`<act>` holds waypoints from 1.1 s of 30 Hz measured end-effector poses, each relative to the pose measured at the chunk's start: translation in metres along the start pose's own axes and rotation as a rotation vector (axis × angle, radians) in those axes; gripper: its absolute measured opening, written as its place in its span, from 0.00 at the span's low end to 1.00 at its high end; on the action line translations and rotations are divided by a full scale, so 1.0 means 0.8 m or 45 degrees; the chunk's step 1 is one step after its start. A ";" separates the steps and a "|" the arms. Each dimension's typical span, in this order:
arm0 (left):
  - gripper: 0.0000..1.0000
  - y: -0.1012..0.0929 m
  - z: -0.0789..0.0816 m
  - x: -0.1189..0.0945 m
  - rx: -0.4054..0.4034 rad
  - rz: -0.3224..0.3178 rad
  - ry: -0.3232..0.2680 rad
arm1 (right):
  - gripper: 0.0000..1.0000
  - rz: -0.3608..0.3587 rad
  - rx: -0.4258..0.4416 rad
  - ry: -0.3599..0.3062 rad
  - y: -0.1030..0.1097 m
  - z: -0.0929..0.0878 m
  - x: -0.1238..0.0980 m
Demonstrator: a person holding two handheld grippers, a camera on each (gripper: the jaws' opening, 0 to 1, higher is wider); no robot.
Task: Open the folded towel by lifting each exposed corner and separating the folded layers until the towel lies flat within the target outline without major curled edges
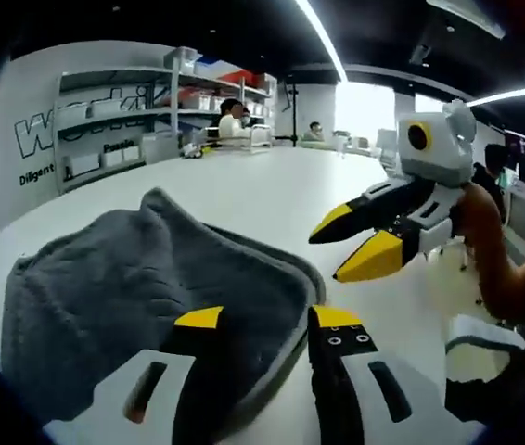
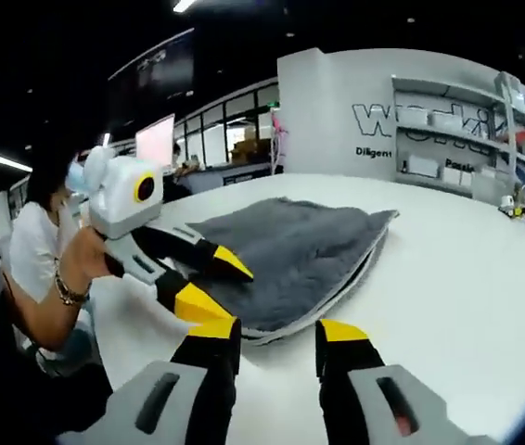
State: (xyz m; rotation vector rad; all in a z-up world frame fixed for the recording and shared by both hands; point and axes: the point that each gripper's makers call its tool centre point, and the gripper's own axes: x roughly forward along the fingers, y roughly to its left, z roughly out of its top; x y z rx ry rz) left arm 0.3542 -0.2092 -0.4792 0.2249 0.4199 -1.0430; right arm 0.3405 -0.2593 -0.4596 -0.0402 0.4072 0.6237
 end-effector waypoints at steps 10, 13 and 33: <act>0.27 -0.008 -0.010 0.008 0.034 -0.026 0.046 | 0.15 -0.002 0.022 0.058 -0.007 -0.023 0.014; 0.24 -0.005 -0.010 0.010 0.018 -0.022 0.042 | 0.12 -0.001 -0.007 0.075 -0.007 -0.029 0.016; 0.02 0.030 0.023 -0.013 -0.140 0.050 -0.174 | 0.00 -0.037 -0.126 0.113 -0.015 -0.041 0.019</act>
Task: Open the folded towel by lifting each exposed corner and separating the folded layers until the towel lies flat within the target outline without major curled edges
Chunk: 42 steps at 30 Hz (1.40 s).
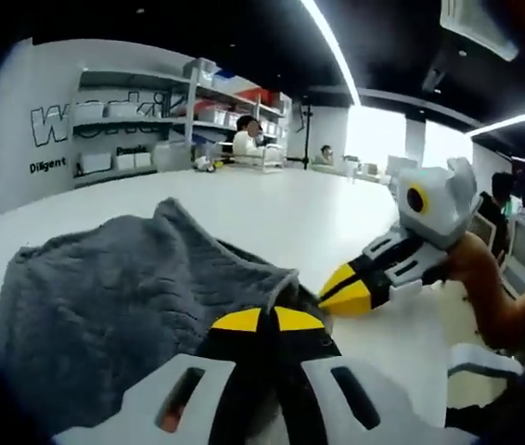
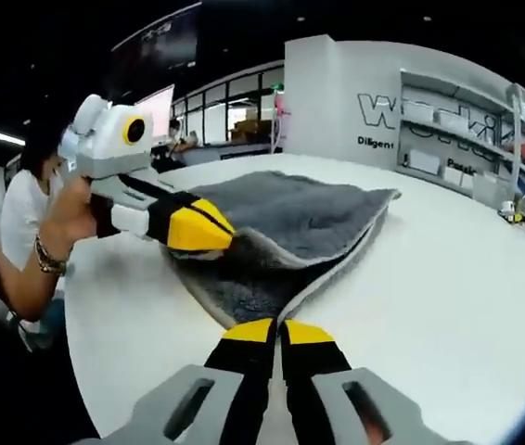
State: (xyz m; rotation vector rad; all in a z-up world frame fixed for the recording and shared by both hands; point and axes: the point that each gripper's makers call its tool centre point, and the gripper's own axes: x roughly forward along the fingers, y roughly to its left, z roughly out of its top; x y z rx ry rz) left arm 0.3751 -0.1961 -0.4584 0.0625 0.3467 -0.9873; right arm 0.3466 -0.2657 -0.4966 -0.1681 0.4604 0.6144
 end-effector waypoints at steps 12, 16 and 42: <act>0.02 0.083 0.037 -0.063 -0.145 0.212 -0.230 | 0.00 -0.067 -0.029 0.050 -0.013 -0.005 -0.008; 0.02 0.112 0.032 -0.088 -0.142 0.292 -0.227 | 0.00 -0.081 -0.037 0.061 -0.016 -0.006 -0.010; 0.02 0.229 -0.024 -0.212 -0.187 0.652 -0.144 | 0.00 -0.200 -0.055 0.137 -0.060 -0.013 -0.033</act>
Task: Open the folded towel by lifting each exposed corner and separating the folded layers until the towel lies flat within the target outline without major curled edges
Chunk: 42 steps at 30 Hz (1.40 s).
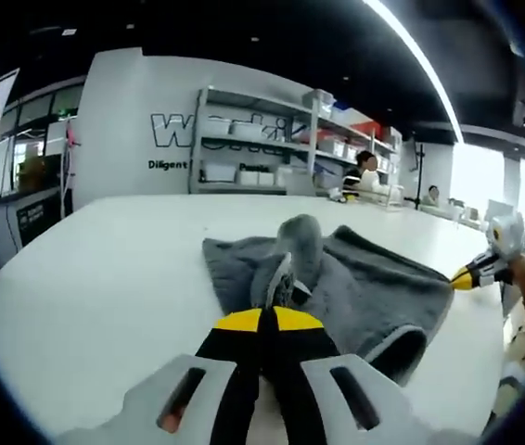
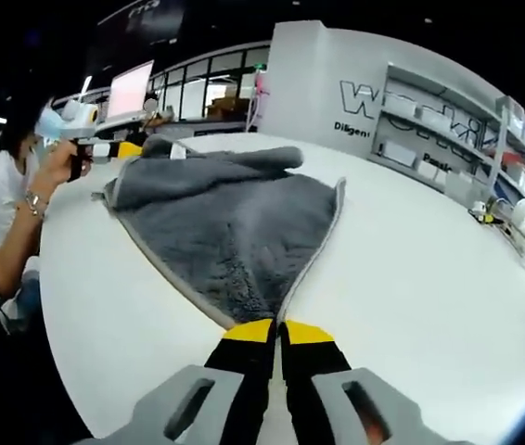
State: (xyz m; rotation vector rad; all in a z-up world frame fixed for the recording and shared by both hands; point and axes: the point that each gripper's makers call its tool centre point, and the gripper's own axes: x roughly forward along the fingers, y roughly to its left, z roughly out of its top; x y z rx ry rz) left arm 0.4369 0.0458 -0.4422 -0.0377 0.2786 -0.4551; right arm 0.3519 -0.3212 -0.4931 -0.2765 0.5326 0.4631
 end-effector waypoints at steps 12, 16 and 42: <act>0.02 0.063 -0.020 -0.041 -0.035 0.142 0.025 | 0.00 -0.035 0.010 0.027 -0.012 -0.010 -0.008; 0.02 0.087 -0.027 -0.063 -0.029 0.216 0.044 | 0.00 -0.037 0.015 0.029 -0.013 -0.013 -0.010; 0.02 0.203 -0.050 -0.166 0.089 0.726 0.203 | 0.00 -0.148 0.015 0.098 -0.037 -0.032 -0.032</act>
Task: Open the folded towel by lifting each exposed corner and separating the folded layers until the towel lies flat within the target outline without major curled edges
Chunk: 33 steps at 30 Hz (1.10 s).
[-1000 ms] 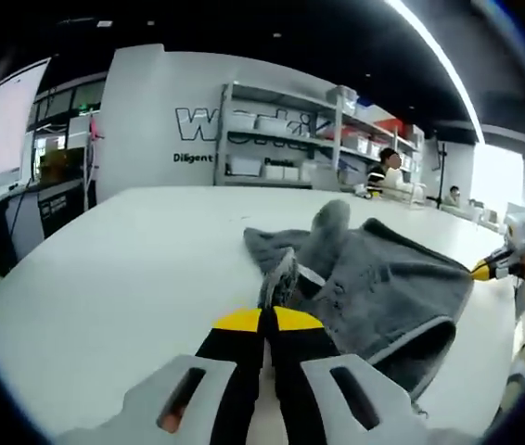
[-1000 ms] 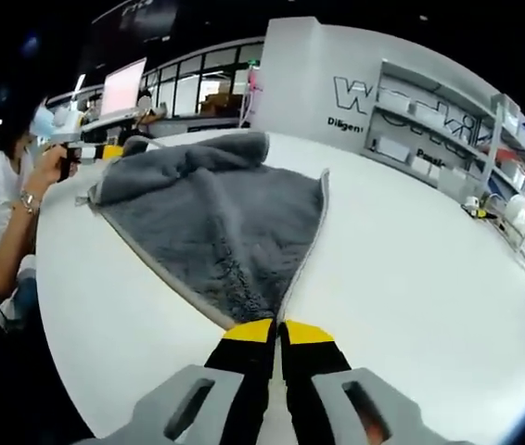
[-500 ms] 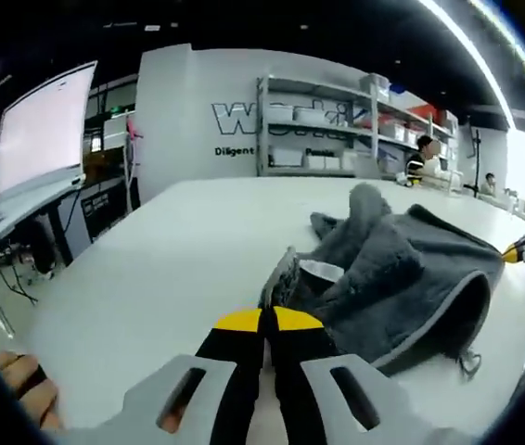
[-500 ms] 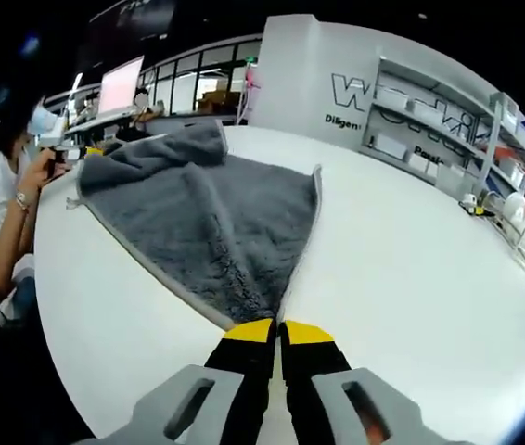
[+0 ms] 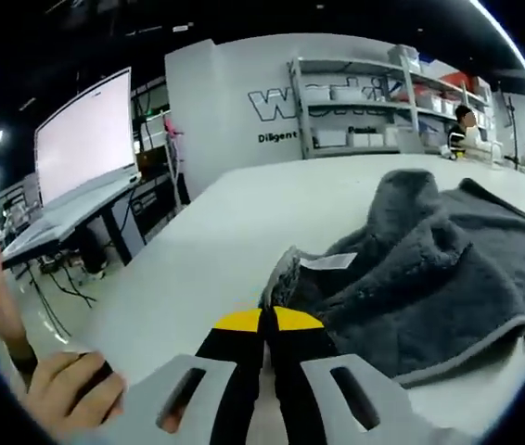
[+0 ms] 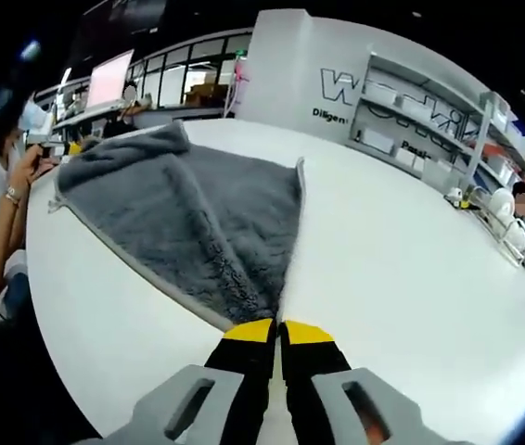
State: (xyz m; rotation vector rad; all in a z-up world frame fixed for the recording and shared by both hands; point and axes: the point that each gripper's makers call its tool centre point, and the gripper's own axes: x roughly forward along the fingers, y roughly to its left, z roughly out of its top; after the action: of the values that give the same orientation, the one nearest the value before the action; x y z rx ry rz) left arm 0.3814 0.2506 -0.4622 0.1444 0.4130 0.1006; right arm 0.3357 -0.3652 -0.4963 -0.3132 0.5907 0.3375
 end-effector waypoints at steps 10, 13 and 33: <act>0.02 0.018 -0.012 -0.003 0.018 0.073 0.049 | 0.00 -0.049 0.025 0.025 -0.015 -0.014 -0.013; 0.02 0.016 -0.014 -0.004 0.006 0.072 0.045 | 0.00 -0.045 0.034 0.027 -0.014 -0.015 -0.016; 0.54 -0.083 0.078 -0.005 -0.147 -0.474 -0.196 | 0.42 0.045 -0.047 -0.189 -0.021 0.113 -0.013</act>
State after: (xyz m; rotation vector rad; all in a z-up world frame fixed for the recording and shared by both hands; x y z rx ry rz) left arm 0.4075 0.1773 -0.4144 -0.0400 0.2737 -0.2517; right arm 0.3784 -0.3482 -0.4163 -0.3103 0.4448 0.4022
